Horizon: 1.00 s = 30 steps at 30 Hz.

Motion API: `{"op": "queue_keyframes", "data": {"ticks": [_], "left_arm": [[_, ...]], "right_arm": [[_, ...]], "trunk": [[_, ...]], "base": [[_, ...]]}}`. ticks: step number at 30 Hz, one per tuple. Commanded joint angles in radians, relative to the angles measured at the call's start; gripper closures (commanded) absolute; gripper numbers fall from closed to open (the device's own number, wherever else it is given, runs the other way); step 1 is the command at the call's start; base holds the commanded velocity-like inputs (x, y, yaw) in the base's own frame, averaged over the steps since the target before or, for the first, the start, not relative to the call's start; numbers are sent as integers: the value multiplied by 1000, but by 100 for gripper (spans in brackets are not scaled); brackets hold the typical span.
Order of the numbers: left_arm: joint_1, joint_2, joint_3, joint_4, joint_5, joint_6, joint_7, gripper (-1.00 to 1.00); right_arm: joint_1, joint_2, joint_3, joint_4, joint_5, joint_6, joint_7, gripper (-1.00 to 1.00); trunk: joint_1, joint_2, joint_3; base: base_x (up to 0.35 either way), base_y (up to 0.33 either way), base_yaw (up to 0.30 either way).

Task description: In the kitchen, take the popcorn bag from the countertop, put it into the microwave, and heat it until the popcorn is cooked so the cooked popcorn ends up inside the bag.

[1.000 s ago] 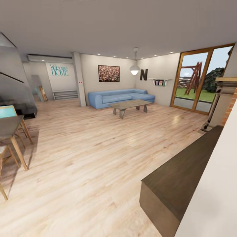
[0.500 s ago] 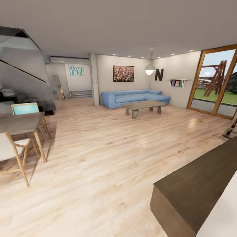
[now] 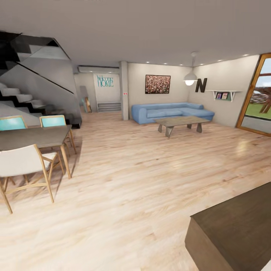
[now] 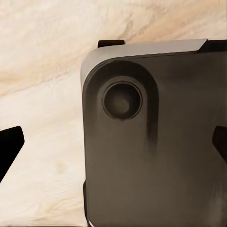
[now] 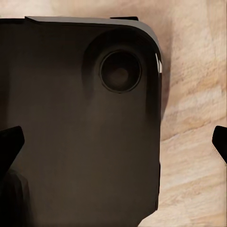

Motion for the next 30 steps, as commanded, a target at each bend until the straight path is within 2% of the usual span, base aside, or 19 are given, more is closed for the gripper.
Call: {"op": "queue_keyframes", "data": {"ticks": [1,30], "left_arm": [[0,0,-1,0,0,-3,0,-100],[0,0,-1,0,0,-3,0,-100]], "right_arm": [[0,0,-1,0,-2,-4,-1,-100],[0,-1,0,0,-1,-5,-1,-100]], "trunk": [[0,0,-1],[0,0,-1]], "base": [[0,0,274],[0,0,273]]}}
